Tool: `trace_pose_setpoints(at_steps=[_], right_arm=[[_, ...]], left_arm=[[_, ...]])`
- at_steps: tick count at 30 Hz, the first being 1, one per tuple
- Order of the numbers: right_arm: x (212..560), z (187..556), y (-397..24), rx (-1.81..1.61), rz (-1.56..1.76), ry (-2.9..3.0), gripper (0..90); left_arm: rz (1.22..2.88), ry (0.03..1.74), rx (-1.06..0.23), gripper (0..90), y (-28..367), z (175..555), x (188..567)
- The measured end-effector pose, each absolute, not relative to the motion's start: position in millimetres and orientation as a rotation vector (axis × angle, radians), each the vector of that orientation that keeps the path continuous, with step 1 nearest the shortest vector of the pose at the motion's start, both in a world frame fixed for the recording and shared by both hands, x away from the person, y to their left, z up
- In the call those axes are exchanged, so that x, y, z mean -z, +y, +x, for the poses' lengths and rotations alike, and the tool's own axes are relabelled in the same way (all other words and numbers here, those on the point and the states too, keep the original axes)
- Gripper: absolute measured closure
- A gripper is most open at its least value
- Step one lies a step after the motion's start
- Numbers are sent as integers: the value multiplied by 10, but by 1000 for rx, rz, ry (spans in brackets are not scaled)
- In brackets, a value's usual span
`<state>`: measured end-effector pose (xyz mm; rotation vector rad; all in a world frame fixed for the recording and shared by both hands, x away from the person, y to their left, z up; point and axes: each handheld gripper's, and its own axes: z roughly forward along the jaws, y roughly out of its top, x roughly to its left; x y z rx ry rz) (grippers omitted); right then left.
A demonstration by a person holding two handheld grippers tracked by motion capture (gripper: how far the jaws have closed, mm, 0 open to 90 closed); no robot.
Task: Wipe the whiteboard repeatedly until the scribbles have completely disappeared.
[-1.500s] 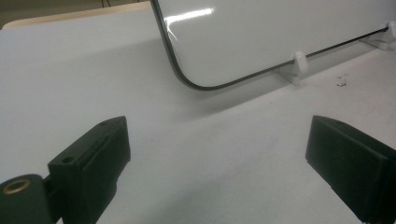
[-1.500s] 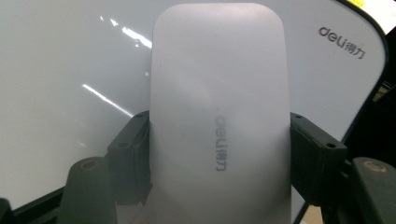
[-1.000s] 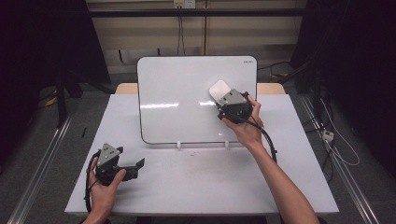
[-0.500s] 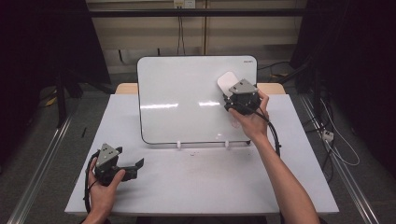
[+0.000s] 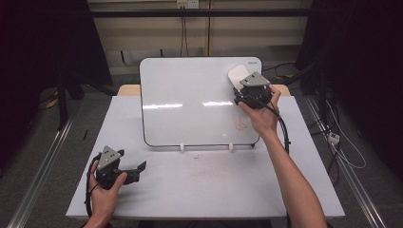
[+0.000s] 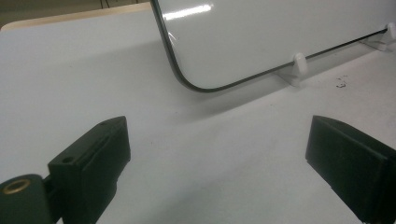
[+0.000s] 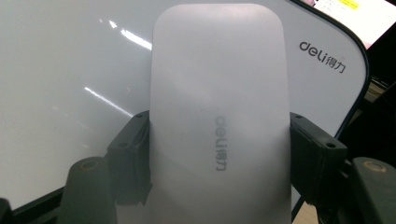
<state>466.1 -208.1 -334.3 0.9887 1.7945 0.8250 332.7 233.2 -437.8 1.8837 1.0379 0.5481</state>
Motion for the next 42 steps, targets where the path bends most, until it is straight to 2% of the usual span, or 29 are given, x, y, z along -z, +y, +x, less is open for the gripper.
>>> trace_pose_setpoints(at_steps=[24,34,42], right_arm=[[3796,4292,-1871,-789,903,1868,316],[3899,4192,-1778,-772,861,1903,316],[3841,4261,-1853,-800,879,1898,316]], left_arm=[[1891,1037,-552,65,2296,3331,4380],[1891,1032,-548,65,2296,3339,4382],[1890,1036,-549,65,2312,3337,4383]])
